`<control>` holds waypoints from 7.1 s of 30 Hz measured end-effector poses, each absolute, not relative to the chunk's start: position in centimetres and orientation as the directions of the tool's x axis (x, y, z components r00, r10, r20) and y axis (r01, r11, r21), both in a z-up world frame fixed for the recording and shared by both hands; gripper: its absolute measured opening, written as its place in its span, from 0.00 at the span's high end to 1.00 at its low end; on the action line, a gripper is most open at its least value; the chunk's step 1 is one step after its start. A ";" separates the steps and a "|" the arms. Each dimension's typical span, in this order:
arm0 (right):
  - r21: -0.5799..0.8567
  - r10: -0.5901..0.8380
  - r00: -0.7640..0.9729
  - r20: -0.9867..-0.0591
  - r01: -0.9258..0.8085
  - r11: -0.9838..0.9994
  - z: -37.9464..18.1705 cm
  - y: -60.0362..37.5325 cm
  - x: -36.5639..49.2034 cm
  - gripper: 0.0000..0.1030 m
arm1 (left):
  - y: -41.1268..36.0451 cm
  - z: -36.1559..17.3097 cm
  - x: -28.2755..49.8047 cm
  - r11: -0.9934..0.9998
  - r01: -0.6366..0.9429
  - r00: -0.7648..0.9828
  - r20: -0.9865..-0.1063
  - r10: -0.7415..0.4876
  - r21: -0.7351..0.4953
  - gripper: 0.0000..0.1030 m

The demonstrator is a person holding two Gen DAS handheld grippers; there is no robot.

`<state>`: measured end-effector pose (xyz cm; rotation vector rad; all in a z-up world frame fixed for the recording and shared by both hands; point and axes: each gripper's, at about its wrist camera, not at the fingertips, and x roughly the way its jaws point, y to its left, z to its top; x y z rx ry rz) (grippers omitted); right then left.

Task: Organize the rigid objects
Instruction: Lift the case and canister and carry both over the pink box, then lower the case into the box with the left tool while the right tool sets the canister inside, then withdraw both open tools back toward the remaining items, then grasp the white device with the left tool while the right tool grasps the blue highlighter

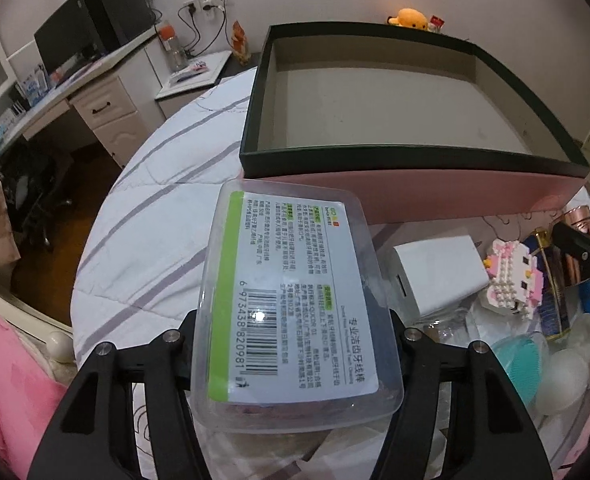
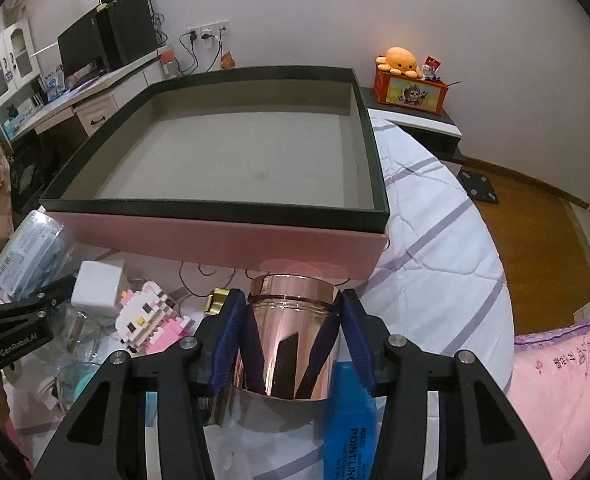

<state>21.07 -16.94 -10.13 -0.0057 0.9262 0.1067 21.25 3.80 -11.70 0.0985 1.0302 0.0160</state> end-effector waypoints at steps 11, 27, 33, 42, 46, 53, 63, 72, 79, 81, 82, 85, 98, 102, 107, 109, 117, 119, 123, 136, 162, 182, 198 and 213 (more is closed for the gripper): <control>0.027 0.077 0.653 -0.754 -0.086 0.996 -7.9 -16.6 19.3 0.54 | 4.0 -9.5 19.9 0.994 0.009 0.585 -0.807 0.081 0.106 0.40; 0.006 0.049 0.790 -0.611 -0.057 0.998 -1.3 -16.2 13.9 0.54 | 4.4 -3.4 14.5 0.996 0.005 0.740 -0.670 0.057 0.090 0.40; -0.007 0.044 0.843 -0.536 -0.057 0.998 1.2 -16.0 10.1 0.54 | 4.0 -0.5 10.7 0.995 -0.022 0.806 -0.587 0.072 0.093 0.40; 0.002 0.067 0.887 -0.456 -0.074 0.997 3.3 -16.1 5.1 0.54 | 3.2 2.7 5.7 0.998 -0.008 0.869 -0.493 0.040 0.066 0.40; 0.010 0.087 0.897 -0.434 -0.092 0.996 3.7 -15.9 4.1 0.54 | 3.0 3.6 4.6 0.998 -0.003 0.884 -0.467 0.035 0.069 0.40; 0.020 0.091 0.900 -0.426 -0.092 0.996 3.9 -16.1 4.2 0.54 | 2.6 3.7 4.9 0.998 -0.010 0.883 -0.467 0.040 0.065 0.40; 0.025 0.086 0.894 -0.441 -0.083 0.996 3.3 -16.6 5.7 0.54 | 2.1 3.4 7.3 0.997 -0.009 0.873 -0.485 0.043 0.072 0.40; 0.023 0.071 0.872 -0.484 -0.068 0.997 2.5 -17.0 11.0 0.54 | 1.3 2.8 14.0 0.994 0.014 0.846 -0.531 0.047 0.110 0.40; 0.034 0.063 0.842 -0.536 -0.053 0.998 1.3 -17.5 18.1 0.53 | 1.0 1.9 22.1 0.994 0.027 0.783 -0.620 0.045 0.107 0.40; 0.036 0.068 0.830 -0.554 -0.058 0.998 0.8 -17.5 20.0 0.53 | 0.7 1.0 24.6 0.993 0.022 0.757 -0.650 0.061 0.118 0.40; 0.036 0.071 0.823 -0.564 -0.061 0.997 0.5 -17.5 21.0 0.53 | 0.6 0.5 25.6 0.992 0.023 0.745 -0.664 0.066 0.125 0.40; 0.033 0.080 0.802 -0.593 -0.075 0.997 -0.5 -17.4 23.6 0.53 | 0.0 -1.2 28.5 0.989 0.034 0.702 -0.708 0.079 0.143 0.40; 0.041 0.116 0.703 -0.702 -0.123 0.992 -5.4 -16.8 30.0 0.53 | -1.4 -6.6 33.8 0.986 0.059 0.555 -0.826 0.097 0.156 0.38; 0.057 0.117 0.699 -0.705 -0.109 0.992 -5.6 -17.1 30.3 0.52 | -1.0 -7.1 34.3 0.991 0.064 0.518 -0.853 0.070 0.120 0.16; 0.069 0.102 0.713 -0.694 -0.076 0.995 -5.0 -17.6 30.2 0.33 | -0.9 -7.0 33.9 0.989 0.052 0.532 -0.842 0.088 0.136 0.15; 0.066 0.098 0.715 -0.692 -0.072 0.995 -4.8 -17.7 30.0 0.33 | -0.8 -7.0 33.9 0.990 0.052 0.530 -0.844 0.086 0.134 0.15; 0.066 0.092 0.715 -0.693 -0.064 0.996 -4.3 -17.9 29.8 0.33 | -0.7 -5.8 33.1 0.990 0.044 0.539 -0.838 0.091 0.136 0.15; 0.067 0.087 0.723 -0.685 -0.057 0.996 -3.8 -18.0 29.2 0.33 | -0.5 -5.0 32.5 0.991 0.041 0.553 -0.829 0.083 0.127 0.15; 0.064 0.076 0.747 -0.661 -0.045 0.997 -2.4 -18.1 27.6 0.33 | -0.6 -3.3 30.8 0.990 0.038 0.595 -0.799 0.085 0.133 0.15; -0.003 0.033 0.849 -0.528 -0.041 0.999 3.6 -17.3 18.1 0.33 | 0.0 2.9 21.7 0.995 0.021 0.725 -0.687 0.049 0.093 0.15; -0.020 0.013 0.930 -0.367 -0.022 1.000 3.6 -15.9 2.1 0.33 | -0.2 3.3 4.0 0.999 0.015 0.887 -0.462 0.008 0.047 0.14; -0.004 0.021 0.936 -0.350 -0.024 1.000 3.7 -16.7 -0.1 0.31 | 0.4 2.7 2.5 0.998 -0.035 0.883 -0.467 0.056 0.055 0.13; -0.026 0.018 0.925 -0.380 -0.030 0.999 3.5 -16.2 0.8 0.23 | 0.9 1.6 3.7 0.997 -0.049 0.859 -0.508 0.069 0.052 0.11; -0.038 -0.051 0.820 -0.570 0.036 0.999 -0.9 -18.1 6.9 0.23 | 2.1 -3.6 9.5 0.994 -0.059 0.717 -0.689 0.107 0.093 0.11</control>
